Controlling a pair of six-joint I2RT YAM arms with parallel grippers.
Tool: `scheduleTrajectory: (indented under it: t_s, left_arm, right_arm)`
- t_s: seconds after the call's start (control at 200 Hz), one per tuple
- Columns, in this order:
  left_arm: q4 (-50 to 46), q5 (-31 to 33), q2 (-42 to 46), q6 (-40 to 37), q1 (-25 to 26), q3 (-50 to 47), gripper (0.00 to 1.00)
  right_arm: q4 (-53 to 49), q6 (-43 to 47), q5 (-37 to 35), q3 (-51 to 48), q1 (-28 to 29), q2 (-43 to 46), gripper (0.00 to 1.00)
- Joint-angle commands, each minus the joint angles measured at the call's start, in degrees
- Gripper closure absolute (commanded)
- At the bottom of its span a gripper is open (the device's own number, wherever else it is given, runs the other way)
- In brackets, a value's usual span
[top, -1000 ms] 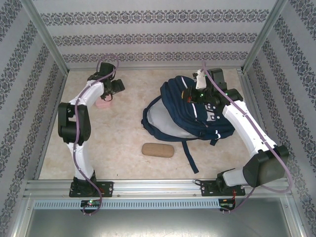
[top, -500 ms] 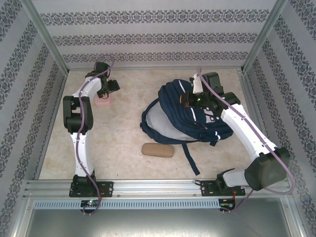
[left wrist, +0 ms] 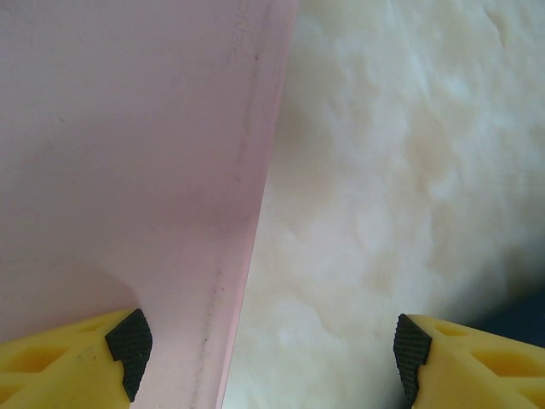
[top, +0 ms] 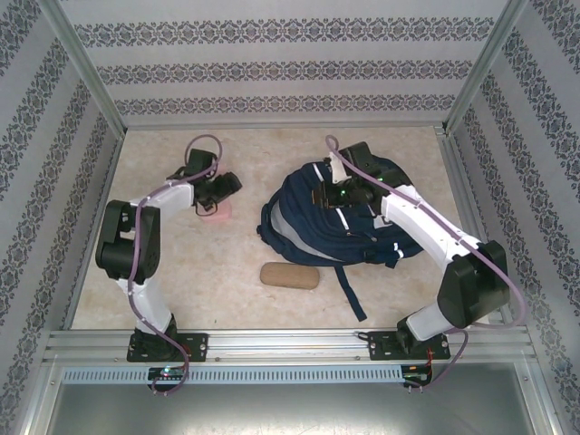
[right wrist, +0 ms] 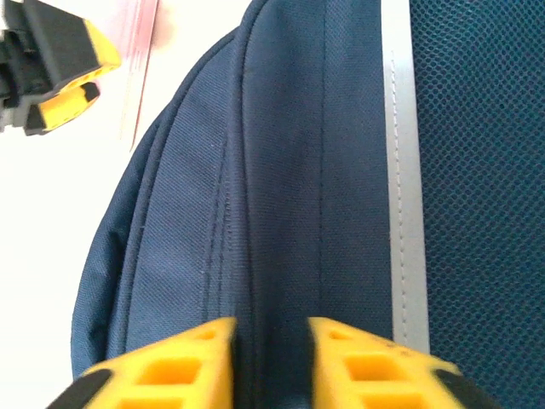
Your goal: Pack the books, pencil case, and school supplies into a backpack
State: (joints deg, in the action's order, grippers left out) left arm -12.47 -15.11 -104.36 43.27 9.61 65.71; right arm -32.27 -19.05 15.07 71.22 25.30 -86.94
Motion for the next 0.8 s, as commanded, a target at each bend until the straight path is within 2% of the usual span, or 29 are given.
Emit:
scheduleTrajectory:
  t_s: [0.0,0.06,0.205,0.4,0.574,0.794]
  left_arm:
    - [-5.6,-3.6,0.0,9.4,5.1,-6.9,0.21]
    - [-6.8,-3.5,2.1,9.7,6.2,-7.0,0.19]
    - [-12.0,-1.5,8.0,7.4,5.0,-5.7,0.16]
    - [-14.7,-1.3,13.0,2.8,-0.3,-6.6,0.14]
    - [-13.8,-5.4,11.5,-3.1,-5.1,-6.7,0.15]
    - [-11.3,-9.9,6.0,-7.6,-7.1,-6.2,0.15]
  right_arm:
    - [-0.9,0.5,-9.6,0.8,2.6,-1.0,0.63]
    - [-0.8,-0.2,-12.7,2.1,4.8,-1.2,0.55]
    - [1.5,-1.6,-14.7,4.9,10.3,-2.6,0.55]
    - [6.3,-4.9,-13.1,9.2,17.3,-8.9,0.55]
    - [9.4,-10.3,-7.1,14.9,19.9,-19.2,0.56]
    - [12.9,-16.8,-4.3,19.8,20.4,-29.6,0.55]
